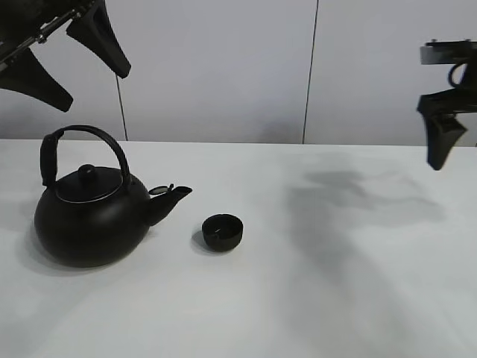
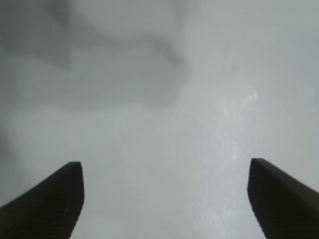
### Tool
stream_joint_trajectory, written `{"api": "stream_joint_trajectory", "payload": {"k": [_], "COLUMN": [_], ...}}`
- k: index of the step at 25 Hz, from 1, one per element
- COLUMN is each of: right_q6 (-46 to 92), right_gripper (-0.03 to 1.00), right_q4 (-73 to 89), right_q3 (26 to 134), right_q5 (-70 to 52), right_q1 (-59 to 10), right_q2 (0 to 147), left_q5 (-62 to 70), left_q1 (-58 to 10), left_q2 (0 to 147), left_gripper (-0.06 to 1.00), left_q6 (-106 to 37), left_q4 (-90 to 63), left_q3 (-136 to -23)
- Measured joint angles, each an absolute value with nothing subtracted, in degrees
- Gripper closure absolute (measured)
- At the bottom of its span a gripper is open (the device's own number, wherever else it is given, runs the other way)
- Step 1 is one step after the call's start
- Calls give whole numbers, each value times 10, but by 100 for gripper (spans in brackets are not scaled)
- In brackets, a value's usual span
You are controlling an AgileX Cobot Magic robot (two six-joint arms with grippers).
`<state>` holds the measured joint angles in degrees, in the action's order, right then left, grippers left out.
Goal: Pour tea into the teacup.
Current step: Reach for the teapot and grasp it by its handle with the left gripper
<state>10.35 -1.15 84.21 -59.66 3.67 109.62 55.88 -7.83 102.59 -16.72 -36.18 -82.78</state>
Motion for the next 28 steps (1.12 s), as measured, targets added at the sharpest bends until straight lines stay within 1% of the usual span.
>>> {"api": "stream_joint_trajectory", "payload": {"k": [3, 5, 8, 11, 16, 21, 24, 28], "right_q6": [101, 92, 77, 65, 63, 73, 59, 46], "right_gripper": [39, 42, 43, 44, 44, 44, 44, 44], "right_q4": [-6, 0, 10, 24, 18, -5, -5, 0], "right_q3": [841, 830, 783, 700, 544, 455, 414, 368], "right_q5": [-669, -685, -692, -695, -710, -672, -668, -694], "right_q1": [72, 84, 87, 87, 87, 87, 87, 87], "right_q2": [1057, 1012, 910, 778, 504, 216, 97, 23], "left_q5": [559, 558, 558, 558, 557, 557, 557, 557], "left_q1": [-78, -78, -78, -78, -78, -78, -78, -78], "left_q2": [1026, 1026, 1026, 1026, 1026, 1026, 1026, 1026], "left_gripper": [31, 31, 31, 31, 31, 31, 31, 31], "left_q6": [-167, -167, -167, -167, -167, -167, -167, -167], "left_q4": [-362, -362, -362, -362, -361, -361, -361, -361], "left_q3": [-828, -828, -828, -828, -828, -828, -828, -828]}}
